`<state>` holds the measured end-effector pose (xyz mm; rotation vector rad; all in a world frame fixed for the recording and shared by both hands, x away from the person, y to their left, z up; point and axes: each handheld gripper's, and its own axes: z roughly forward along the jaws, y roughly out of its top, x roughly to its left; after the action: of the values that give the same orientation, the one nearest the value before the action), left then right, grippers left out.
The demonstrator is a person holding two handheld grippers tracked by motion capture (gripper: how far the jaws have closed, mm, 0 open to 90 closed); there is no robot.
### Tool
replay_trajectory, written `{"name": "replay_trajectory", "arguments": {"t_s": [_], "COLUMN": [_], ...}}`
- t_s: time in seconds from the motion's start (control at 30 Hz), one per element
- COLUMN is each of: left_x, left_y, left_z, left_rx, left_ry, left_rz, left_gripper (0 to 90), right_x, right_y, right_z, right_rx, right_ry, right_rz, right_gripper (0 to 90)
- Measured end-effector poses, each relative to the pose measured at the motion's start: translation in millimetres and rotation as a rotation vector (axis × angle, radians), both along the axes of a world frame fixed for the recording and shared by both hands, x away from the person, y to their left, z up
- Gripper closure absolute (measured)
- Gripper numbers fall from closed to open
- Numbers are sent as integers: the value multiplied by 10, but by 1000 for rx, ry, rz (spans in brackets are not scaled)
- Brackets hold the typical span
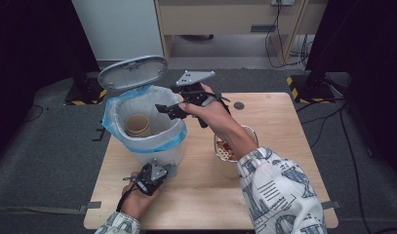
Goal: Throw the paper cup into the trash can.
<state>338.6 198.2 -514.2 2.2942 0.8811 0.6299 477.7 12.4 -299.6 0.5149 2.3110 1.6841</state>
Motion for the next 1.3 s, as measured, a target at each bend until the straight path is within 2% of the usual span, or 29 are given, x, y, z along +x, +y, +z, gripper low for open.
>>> {"name": "replay_trajectory", "arguments": {"t_s": [0.27,0.7,1.3], "left_x": [0,0,-1], "left_y": [2,0,0], "left_z": [2,0,1], "left_rx": [-2,-4,-3], "left_ry": [1,2,1], "left_rz": [-1,-1,-1], "left_gripper": [898,898,898], "right_x": [16,61,105], "right_y": [-122,-427,-795], "right_z": [7,-7,-58], "right_rx": [-3,-9,-19], "right_ry": [-7,-15,-9], "right_rz": [-22,-75,-140], "right_gripper": [139,139,139]}}
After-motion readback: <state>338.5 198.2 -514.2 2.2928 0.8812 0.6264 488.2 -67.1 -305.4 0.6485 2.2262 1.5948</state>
